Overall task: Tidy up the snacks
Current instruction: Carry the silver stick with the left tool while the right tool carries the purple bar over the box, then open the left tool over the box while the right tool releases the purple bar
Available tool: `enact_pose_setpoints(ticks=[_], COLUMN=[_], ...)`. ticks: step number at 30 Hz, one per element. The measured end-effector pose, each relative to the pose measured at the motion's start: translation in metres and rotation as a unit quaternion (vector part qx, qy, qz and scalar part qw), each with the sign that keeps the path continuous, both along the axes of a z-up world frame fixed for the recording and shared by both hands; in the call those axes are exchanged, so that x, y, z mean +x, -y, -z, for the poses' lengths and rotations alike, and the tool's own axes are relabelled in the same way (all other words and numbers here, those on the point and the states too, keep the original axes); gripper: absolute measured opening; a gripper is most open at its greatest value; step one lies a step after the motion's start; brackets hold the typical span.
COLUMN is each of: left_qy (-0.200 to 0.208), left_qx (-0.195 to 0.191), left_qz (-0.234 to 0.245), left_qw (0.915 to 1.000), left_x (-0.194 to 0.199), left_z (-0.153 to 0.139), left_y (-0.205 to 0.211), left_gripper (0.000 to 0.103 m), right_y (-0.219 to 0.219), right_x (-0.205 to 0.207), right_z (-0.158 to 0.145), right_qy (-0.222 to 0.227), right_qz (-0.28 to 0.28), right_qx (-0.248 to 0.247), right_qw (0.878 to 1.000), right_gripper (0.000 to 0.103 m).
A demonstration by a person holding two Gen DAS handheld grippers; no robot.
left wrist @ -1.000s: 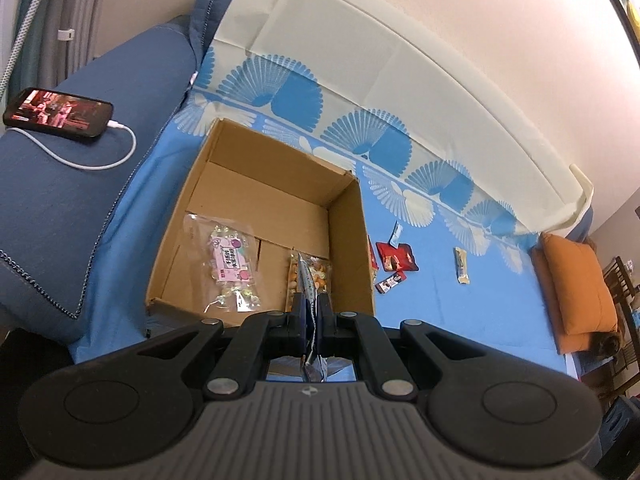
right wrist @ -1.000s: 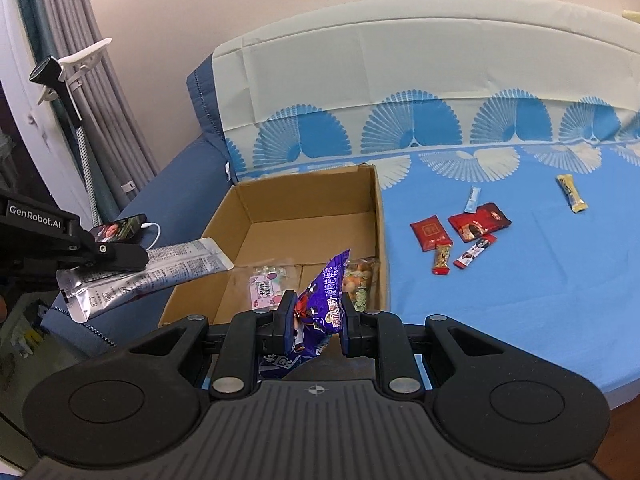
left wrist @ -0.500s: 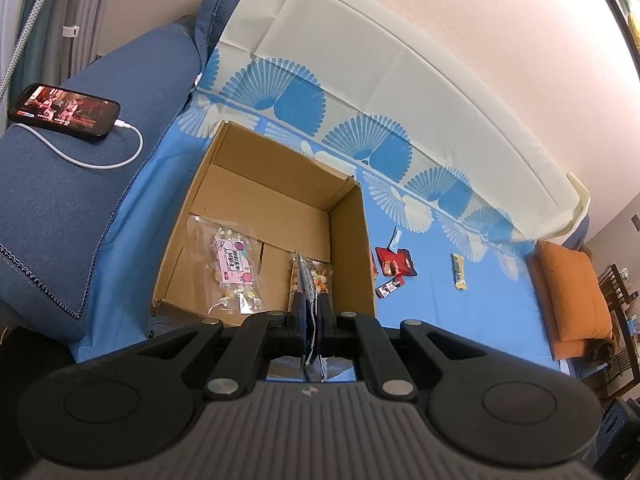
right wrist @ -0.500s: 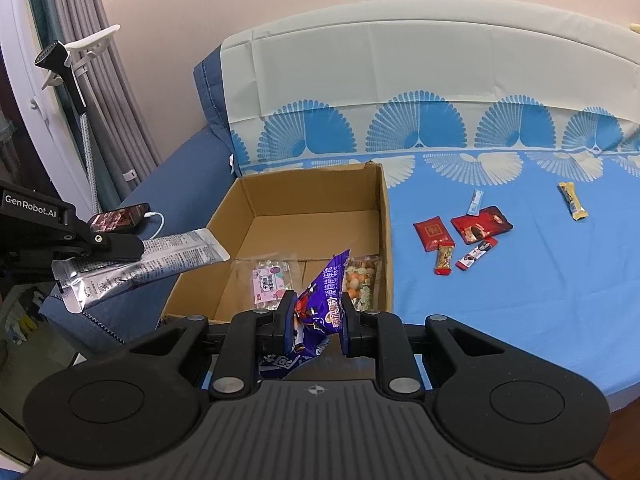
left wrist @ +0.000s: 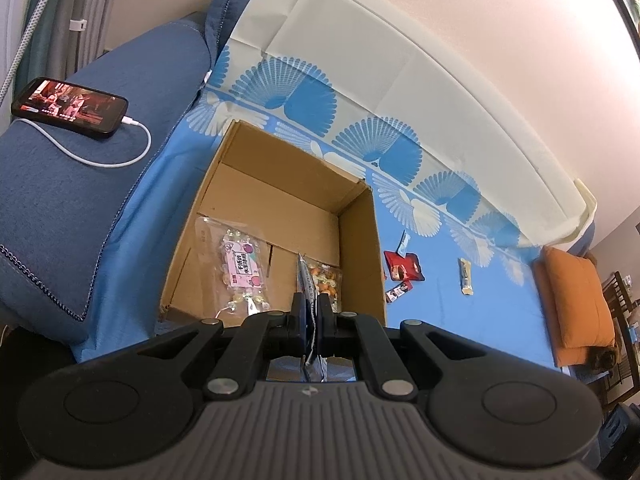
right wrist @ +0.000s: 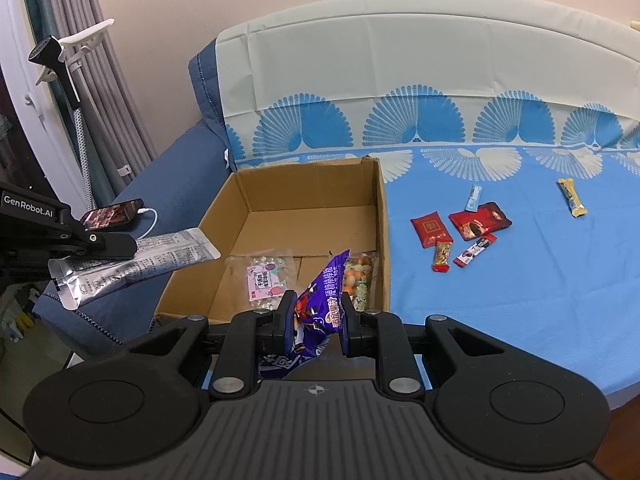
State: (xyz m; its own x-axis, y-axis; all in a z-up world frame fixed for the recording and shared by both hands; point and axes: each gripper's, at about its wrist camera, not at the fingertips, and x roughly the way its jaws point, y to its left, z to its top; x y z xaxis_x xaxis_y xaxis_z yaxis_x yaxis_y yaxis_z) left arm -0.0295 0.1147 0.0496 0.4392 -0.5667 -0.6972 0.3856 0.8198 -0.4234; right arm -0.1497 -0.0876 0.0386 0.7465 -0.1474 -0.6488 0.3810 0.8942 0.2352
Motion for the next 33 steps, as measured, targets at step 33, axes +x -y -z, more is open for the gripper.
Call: enact_pose_setpoints(ticks=[33], left_qy=[-0.009], left_qx=[0.025], left_qz=[-0.007], left_qw=[0.9996], left_x=[0.082], left_z=[0.031], left_y=[0.032], left_gripper=[0.005], right_y=[0.022], right_x=[0.104], right_z=[0.021], right_qy=[-0.028], right_qz=[-0.029], right_qx=[0.004], right_qw=[0.999], right_gripper=[0.023])
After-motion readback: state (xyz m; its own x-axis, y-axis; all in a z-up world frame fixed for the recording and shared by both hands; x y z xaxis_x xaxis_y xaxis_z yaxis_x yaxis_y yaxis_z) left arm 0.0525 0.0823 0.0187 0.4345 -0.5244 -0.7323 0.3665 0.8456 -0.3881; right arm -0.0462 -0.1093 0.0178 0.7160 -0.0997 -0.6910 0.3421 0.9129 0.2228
